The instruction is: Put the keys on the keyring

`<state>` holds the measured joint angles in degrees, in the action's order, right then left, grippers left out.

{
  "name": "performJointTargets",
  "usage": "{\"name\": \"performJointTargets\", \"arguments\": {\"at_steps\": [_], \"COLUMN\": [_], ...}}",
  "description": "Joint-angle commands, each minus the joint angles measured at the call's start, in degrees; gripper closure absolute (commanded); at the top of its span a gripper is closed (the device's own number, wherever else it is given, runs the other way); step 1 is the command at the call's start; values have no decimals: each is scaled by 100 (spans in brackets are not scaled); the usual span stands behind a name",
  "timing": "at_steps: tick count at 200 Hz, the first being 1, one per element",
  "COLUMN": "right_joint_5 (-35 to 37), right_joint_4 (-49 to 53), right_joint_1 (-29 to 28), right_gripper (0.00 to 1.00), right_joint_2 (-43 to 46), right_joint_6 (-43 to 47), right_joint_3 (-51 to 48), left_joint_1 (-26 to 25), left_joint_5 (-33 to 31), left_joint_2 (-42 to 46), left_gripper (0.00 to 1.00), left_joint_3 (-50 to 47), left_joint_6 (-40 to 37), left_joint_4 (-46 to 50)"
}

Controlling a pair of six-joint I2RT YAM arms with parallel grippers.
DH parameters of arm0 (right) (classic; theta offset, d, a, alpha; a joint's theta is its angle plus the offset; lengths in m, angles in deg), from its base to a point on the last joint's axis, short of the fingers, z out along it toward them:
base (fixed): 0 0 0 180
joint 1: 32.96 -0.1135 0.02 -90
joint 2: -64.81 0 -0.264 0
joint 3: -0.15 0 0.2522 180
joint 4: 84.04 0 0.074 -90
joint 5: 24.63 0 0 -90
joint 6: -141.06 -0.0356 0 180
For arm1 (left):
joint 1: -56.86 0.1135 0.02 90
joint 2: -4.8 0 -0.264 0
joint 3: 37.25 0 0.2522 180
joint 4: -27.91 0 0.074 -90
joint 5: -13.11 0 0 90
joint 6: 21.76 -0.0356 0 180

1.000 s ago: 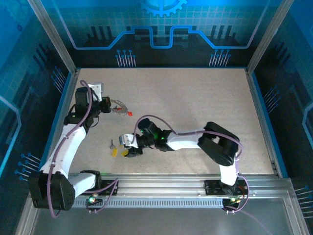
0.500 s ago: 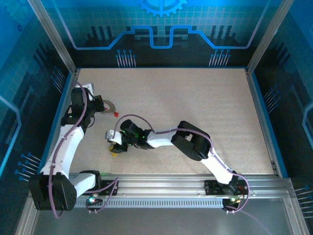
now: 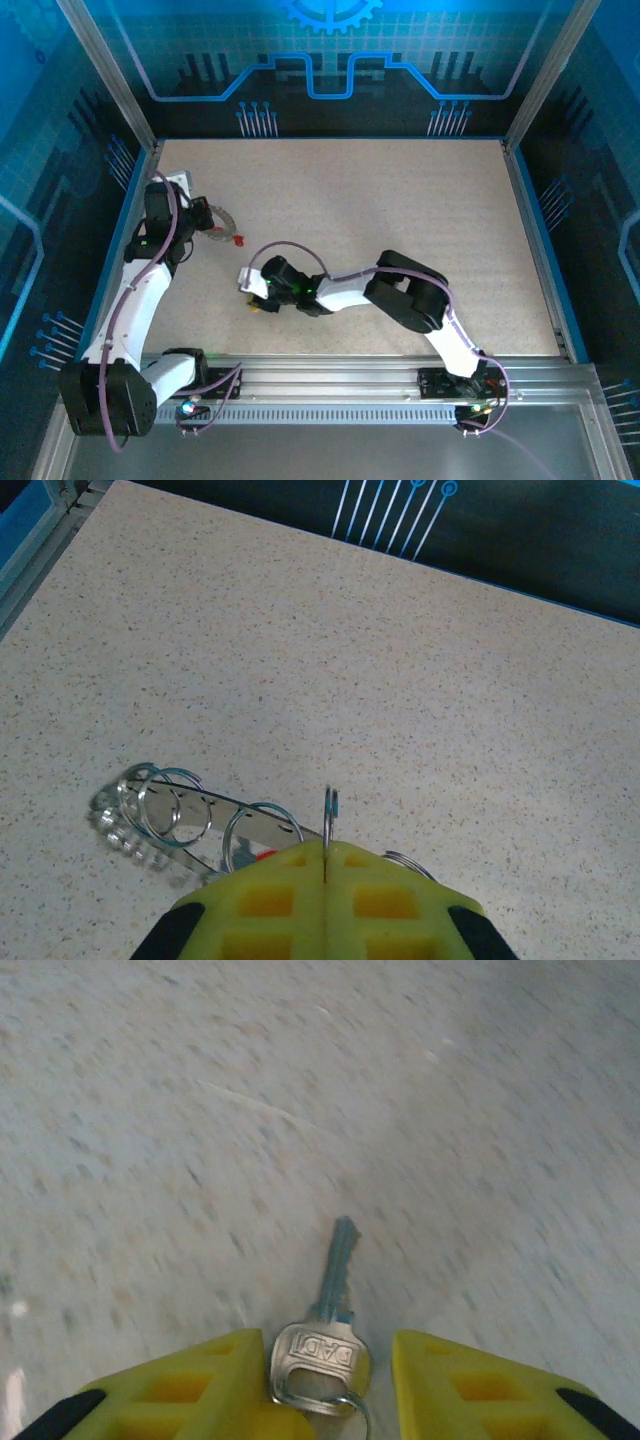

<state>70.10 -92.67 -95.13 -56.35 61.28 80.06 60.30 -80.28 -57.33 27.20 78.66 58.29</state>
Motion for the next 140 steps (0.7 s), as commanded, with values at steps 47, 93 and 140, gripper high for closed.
{"name": "performJointTargets", "arguments": {"at_steps": [47,93,140], "right_joint_5": [840,655,517], "right_joint_4": [-501,174,1485], "right_joint_1": [929,1902,2082], "right_gripper": [60,59,59], "right_joint_2": [1783,2953,4030], "right_joint_6": [-797,-2639,-3550], "right_joint_3": [-2664,-3117,-3082], "left_joint_1": [60,63,61], "left_joint_5": [269,621,1272], "left_joint_2": [125,52,194], "left_gripper": [100,100,100], "left_joint_3": [-79,-62,-148], "left_joint_6": [12,132,57], "left_joint_4": [-352,-299,-563]}}
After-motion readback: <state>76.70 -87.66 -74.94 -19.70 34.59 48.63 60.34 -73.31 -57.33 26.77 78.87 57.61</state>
